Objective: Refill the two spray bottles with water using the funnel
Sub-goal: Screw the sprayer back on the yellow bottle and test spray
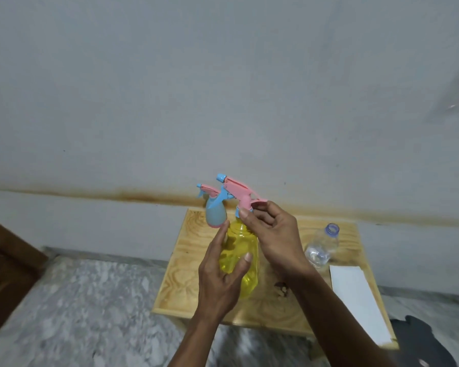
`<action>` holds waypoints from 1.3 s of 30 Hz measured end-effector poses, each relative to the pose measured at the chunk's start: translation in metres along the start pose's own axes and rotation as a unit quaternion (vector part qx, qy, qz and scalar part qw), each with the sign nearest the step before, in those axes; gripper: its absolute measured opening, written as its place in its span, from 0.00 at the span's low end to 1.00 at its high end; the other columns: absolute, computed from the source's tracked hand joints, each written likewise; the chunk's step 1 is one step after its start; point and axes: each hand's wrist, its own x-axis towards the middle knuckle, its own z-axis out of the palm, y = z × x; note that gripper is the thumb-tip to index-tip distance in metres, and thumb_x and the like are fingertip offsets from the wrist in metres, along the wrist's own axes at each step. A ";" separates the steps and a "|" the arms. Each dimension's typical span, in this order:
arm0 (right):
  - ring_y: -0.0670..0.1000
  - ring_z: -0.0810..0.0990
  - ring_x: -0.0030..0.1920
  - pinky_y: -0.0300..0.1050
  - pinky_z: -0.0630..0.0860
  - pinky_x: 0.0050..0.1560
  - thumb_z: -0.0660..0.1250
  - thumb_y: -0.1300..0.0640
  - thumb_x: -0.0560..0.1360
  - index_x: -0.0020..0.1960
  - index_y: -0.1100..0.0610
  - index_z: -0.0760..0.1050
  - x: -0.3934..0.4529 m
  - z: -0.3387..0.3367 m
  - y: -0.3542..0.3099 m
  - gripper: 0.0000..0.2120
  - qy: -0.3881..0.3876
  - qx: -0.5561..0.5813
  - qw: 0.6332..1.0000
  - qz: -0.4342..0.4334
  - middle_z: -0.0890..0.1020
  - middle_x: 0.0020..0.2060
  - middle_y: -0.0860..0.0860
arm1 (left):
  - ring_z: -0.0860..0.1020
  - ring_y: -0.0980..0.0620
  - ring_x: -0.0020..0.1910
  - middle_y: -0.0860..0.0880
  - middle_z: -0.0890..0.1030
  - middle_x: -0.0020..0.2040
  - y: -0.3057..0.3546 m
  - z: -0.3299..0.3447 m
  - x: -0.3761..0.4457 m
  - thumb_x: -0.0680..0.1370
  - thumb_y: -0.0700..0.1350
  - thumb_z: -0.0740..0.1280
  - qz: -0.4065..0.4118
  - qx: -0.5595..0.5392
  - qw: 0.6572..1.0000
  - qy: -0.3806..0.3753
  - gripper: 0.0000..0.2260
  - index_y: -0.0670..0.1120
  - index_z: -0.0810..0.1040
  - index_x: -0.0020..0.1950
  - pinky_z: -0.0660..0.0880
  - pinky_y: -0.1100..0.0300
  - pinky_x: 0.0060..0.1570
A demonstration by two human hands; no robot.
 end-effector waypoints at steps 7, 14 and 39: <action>0.45 0.83 0.53 0.45 0.78 0.58 0.71 0.56 0.77 0.56 0.54 0.82 0.000 0.015 0.004 0.09 0.034 0.011 0.999 0.006 0.86 0.50 0.50 | 0.75 0.59 0.67 0.64 0.75 0.68 -0.001 -0.001 0.009 0.72 0.60 0.69 -0.017 -0.028 0.999 0.003 0.26 0.66 0.69 0.70 0.74 0.63 0.62; 0.48 0.83 0.56 0.47 0.79 0.58 0.68 0.56 0.79 0.59 0.53 0.80 0.000 0.017 0.008 0.09 0.051 0.039 0.998 0.010 0.86 0.52 0.49 | 0.70 0.70 0.67 0.76 0.71 0.66 0.005 0.002 0.018 0.73 0.60 0.65 -0.015 -0.041 0.999 -0.018 0.23 0.65 0.68 0.69 0.67 0.77 0.59; 0.44 0.82 0.54 0.45 0.78 0.56 0.66 0.54 0.81 0.58 0.53 0.81 0.010 0.018 0.018 0.09 0.067 0.038 0.997 0.002 0.85 0.49 0.45 | 0.70 0.71 0.68 0.75 0.72 0.66 0.004 0.008 0.030 0.74 0.62 0.65 -0.039 -0.052 0.998 -0.014 0.21 0.76 0.68 0.65 0.72 0.61 0.64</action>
